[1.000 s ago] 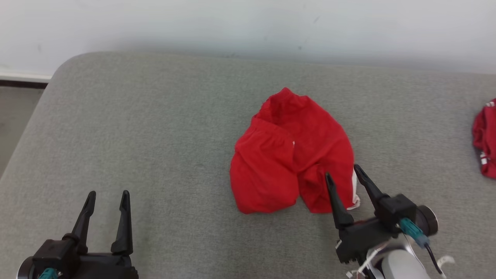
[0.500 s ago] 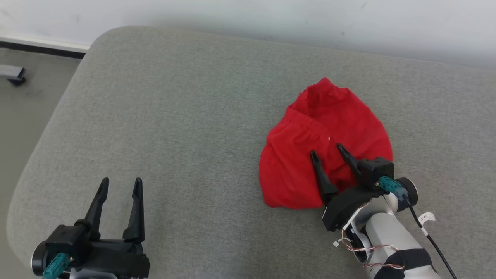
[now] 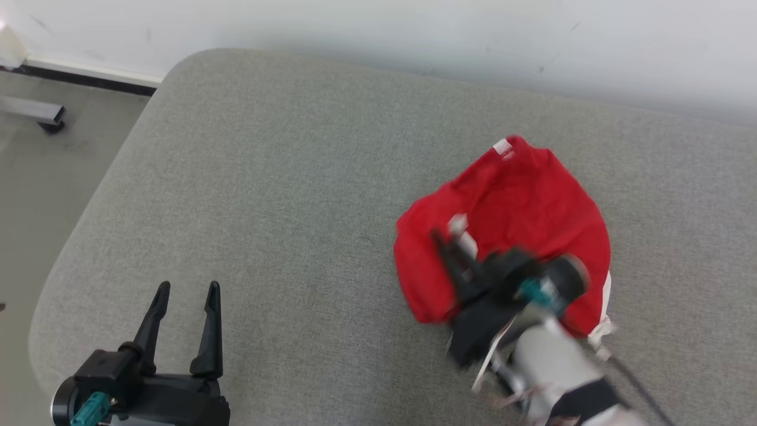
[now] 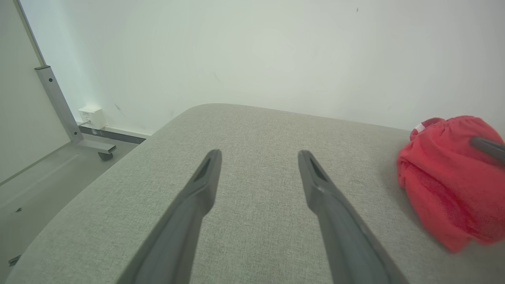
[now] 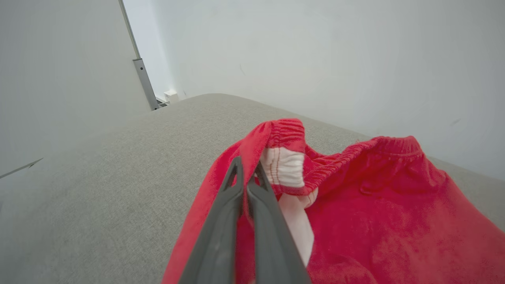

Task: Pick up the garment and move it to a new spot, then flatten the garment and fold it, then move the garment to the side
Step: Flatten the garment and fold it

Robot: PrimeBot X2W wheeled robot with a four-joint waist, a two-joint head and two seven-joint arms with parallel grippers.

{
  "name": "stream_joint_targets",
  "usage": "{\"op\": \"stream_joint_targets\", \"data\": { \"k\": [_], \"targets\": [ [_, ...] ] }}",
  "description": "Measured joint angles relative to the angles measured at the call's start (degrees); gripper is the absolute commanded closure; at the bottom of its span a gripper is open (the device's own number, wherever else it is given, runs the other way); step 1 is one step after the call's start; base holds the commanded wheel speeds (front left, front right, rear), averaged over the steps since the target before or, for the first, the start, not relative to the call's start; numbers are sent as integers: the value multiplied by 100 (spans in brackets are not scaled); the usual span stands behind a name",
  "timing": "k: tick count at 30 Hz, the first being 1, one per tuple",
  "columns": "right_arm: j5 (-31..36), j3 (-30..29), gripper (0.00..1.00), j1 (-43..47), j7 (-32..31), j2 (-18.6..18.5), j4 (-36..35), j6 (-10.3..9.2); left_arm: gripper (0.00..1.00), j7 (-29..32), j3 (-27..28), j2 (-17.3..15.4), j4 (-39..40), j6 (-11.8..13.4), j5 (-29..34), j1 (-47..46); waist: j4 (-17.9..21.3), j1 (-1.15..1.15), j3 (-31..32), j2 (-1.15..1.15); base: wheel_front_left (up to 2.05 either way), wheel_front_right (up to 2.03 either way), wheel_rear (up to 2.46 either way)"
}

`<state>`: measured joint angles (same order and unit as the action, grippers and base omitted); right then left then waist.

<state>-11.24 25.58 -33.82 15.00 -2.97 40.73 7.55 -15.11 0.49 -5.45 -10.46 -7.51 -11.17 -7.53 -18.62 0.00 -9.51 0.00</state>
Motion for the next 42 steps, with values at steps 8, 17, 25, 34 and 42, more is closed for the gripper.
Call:
{"op": "stream_joint_targets", "data": {
  "k": [8,17,25,34,42],
  "targets": [
    [51,1661,100,569,10,5,-519,0,0,0,-74,8,1,0,8,82,114,-1,136,0,0,0,0],
    [-619,2616,0,667,11,4,-271,1,0,0,-112,1,-26,0,7,89,136,0,72,0,0,0,0],
    [-644,1859,0,730,12,7,-678,1,0,0,-24,-48,-35,0,57,159,357,0,155,0,0,0,0],
    [-263,761,0,1641,12,-318,-1607,1,0,0,34,-60,25,0,124,192,767,-1,324,0,0,0,0],
    [23,-676,0,2594,13,-292,-2529,0,0,0,147,-101,109,0,188,302,1061,0,492,0,0,0,0]
  ]
}}
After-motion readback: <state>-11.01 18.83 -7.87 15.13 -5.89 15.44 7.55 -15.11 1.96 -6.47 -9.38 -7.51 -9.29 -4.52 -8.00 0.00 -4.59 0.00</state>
